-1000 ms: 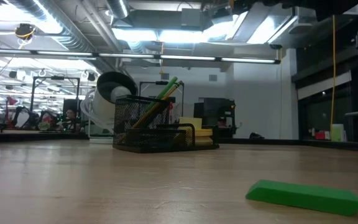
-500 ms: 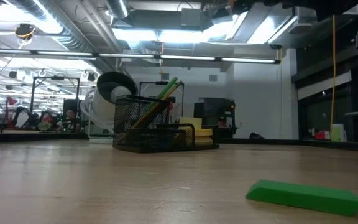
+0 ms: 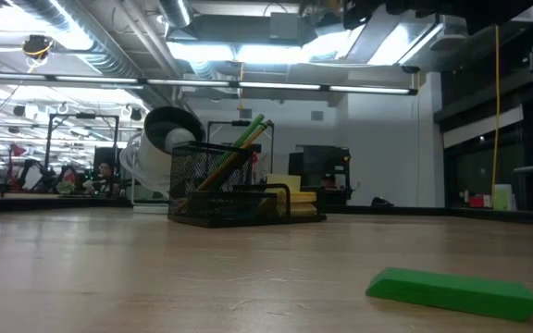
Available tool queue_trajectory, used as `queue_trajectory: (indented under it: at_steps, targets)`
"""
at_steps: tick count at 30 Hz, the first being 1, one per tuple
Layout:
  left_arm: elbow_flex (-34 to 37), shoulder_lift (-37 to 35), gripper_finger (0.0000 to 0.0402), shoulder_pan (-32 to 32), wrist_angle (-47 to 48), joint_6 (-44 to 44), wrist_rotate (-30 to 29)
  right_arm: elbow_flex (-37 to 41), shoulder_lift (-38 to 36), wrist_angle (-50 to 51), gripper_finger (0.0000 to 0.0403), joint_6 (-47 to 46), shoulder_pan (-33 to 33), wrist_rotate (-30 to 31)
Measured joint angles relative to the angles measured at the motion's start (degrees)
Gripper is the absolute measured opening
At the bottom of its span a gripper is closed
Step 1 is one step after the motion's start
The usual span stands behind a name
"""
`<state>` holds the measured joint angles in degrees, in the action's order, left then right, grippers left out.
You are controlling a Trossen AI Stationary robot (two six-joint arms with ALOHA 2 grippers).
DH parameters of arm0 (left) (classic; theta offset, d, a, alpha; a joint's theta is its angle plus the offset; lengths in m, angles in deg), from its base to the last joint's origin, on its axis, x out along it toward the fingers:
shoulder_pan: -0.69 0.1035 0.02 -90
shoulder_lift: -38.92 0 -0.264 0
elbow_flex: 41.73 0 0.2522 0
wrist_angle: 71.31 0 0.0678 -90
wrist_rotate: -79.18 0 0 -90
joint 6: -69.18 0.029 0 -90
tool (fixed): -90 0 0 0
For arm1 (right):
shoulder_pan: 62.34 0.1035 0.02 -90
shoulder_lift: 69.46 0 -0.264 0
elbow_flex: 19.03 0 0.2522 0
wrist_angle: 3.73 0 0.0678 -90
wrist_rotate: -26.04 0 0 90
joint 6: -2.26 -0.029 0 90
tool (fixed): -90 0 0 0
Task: Pick and place office supplies into organizer
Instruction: Put the yellow pencil into the black desk organizer
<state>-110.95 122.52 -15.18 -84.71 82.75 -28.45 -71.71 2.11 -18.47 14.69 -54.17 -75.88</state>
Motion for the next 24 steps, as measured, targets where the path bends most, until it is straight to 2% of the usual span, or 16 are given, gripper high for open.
queue_trajectory:
  at_steps: [10,13,16,19,24]
  targets:
    - [0.0,-0.85,0.0012,0.11,5.74,0.48,-6.71,0.03,0.0,1.23,0.0128,-0.21,-0.07,0.14]
    - [0.02,-1.2,0.0012,0.05,8.3,-0.41,-8.76,0.07,-0.27,3.28,0.0139,-0.13,-0.09,3.6]
    - [0.02,-1.21,0.0012,-0.56,10.11,-0.84,-13.25,0.09,-1.1,6.7,0.0142,-0.09,-0.13,7.5]
    - [0.22,-1.22,0.0012,-1.09,12.34,-2.66,-15.38,0.09,-1.9,10.01,0.0136,-0.15,-0.11,8.78]
    - [3.07,-2.66,0.0012,-2.6,12.86,-6.23,-19.63,0.09,-2.25,12.49,0.0085,-0.17,-0.11,8.88]
